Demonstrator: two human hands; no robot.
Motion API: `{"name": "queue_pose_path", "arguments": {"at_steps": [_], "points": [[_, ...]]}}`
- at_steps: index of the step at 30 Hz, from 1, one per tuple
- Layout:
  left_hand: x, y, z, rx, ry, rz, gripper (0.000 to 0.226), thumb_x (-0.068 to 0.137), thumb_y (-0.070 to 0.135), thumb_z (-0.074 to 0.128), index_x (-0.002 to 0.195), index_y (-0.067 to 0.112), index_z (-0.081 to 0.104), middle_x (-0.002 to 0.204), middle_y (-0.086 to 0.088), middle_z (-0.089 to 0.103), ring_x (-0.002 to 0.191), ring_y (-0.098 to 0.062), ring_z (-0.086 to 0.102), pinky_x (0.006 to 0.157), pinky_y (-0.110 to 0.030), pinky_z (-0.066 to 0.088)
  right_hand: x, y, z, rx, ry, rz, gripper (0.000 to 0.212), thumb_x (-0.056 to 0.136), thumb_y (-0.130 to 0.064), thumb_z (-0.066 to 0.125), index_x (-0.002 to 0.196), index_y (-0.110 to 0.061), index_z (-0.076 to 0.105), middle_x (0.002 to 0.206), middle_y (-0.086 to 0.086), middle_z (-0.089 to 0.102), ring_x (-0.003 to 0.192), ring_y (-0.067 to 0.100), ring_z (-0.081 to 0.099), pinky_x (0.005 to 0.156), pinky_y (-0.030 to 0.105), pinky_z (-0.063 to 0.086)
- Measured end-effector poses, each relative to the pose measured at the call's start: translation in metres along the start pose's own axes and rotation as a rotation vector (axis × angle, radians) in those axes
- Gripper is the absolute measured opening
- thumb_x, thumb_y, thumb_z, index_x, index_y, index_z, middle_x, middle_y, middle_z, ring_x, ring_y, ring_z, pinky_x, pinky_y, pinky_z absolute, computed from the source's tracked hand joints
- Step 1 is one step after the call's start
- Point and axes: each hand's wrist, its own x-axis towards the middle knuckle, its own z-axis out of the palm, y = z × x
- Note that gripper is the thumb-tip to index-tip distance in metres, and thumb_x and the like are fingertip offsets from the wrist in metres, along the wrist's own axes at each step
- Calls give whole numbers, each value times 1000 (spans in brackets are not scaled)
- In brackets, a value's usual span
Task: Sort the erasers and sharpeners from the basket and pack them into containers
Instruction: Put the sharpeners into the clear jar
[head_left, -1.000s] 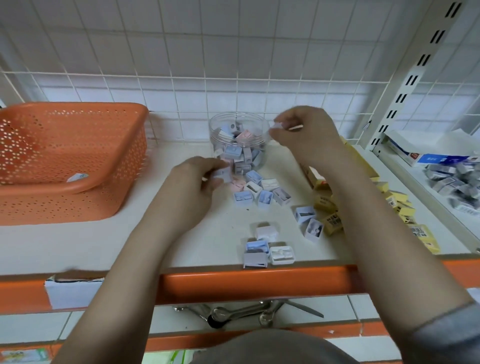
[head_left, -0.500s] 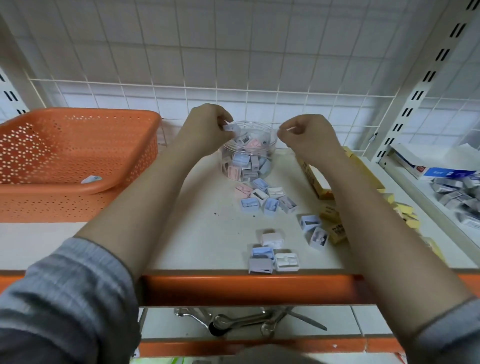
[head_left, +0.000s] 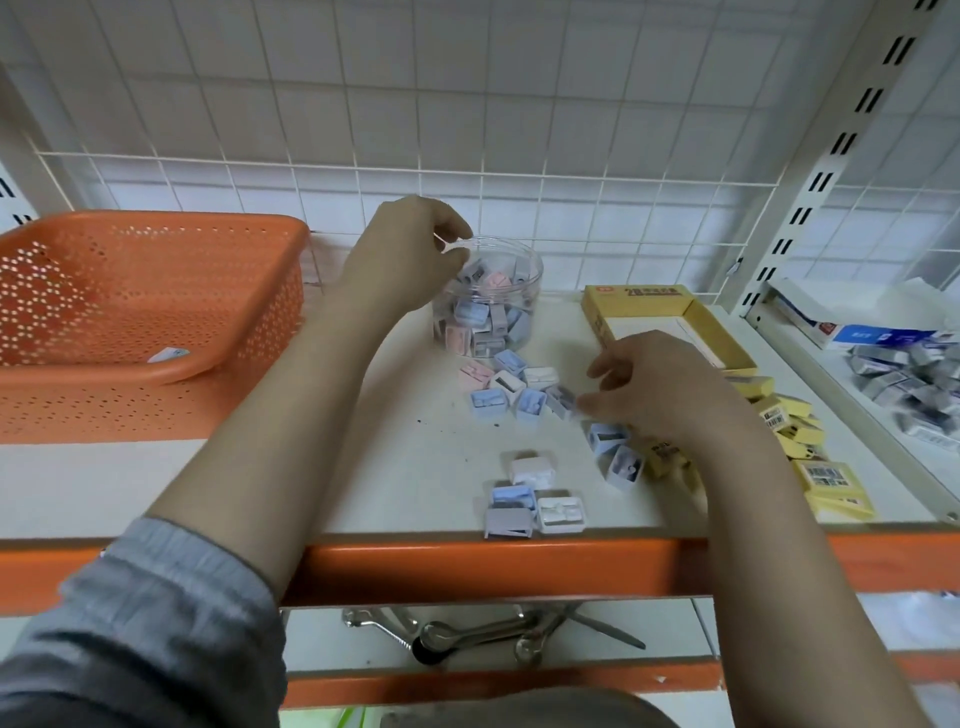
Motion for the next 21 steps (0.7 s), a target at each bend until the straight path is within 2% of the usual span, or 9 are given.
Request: {"name": "queue_pose_path", "arguments": {"at_steps": [2,4,7,9,11,14,16,21], "points": [[-19,8,0,-52,-10,-4,17,87,17,60,101,22,68,93,7,64,76,-3,57,64,-11,38,-5,-5,-1,-80,-57,30,41,76,-32,75,111,-15,62,108,2,60,94,15,55,71,26,43],[-39,12,1,-85,-50,-7,16,87,16,60,98,24,69,86,10,63,73,0,57,64,-10,39,-10,-8,0,-176,-110,61,41,78,-29,73,113,-13,60,111,5,59,96,17,54,73,26,43],[-64,8,9,-79,-132,-43,14,86,22,62,97,24,70,85,13,64,73,4,56,62,-7,37,-14,-11,4,-277,-137,72,31,81,-20,70,109,-8,63,108,8,62,87,17,53,70,26,44],[-75,3,16,-78,-198,-75,12,85,29,65,95,25,70,90,11,67,77,0,59,65,-12,41,-15,-11,7,-276,-120,64,24,83,-16,68,105,-6,65,105,10,64,85,18,55,69,26,46],[-83,-1,23,-55,-251,-85,19,82,35,68,97,24,70,96,8,68,84,-5,60,73,-19,46,-16,-11,10,-240,-88,42,20,86,-18,65,101,-7,66,100,10,65,86,20,60,70,27,48],[-89,-2,28,-14,-303,-103,30,80,39,70,106,24,69,102,6,66,93,-10,59,85,-28,48,-18,-8,12,-111,-4,10,18,90,-25,60,99,-11,66,88,6,65,74,19,62,61,26,47],[-92,-1,31,-12,-323,-114,30,79,37,71,106,25,68,106,6,65,96,-10,58,86,-28,48,-18,-6,14,-30,49,-12,18,91,-30,59,100,-14,65,89,4,65,70,18,65,60,25,47],[-93,5,33,53,-362,-123,26,82,27,68,107,19,68,109,1,65,100,-15,57,85,-25,45,-14,-4,14,132,180,-47,20,93,-30,55,103,-15,64,86,6,68,74,21,66,72,34,54]]}}
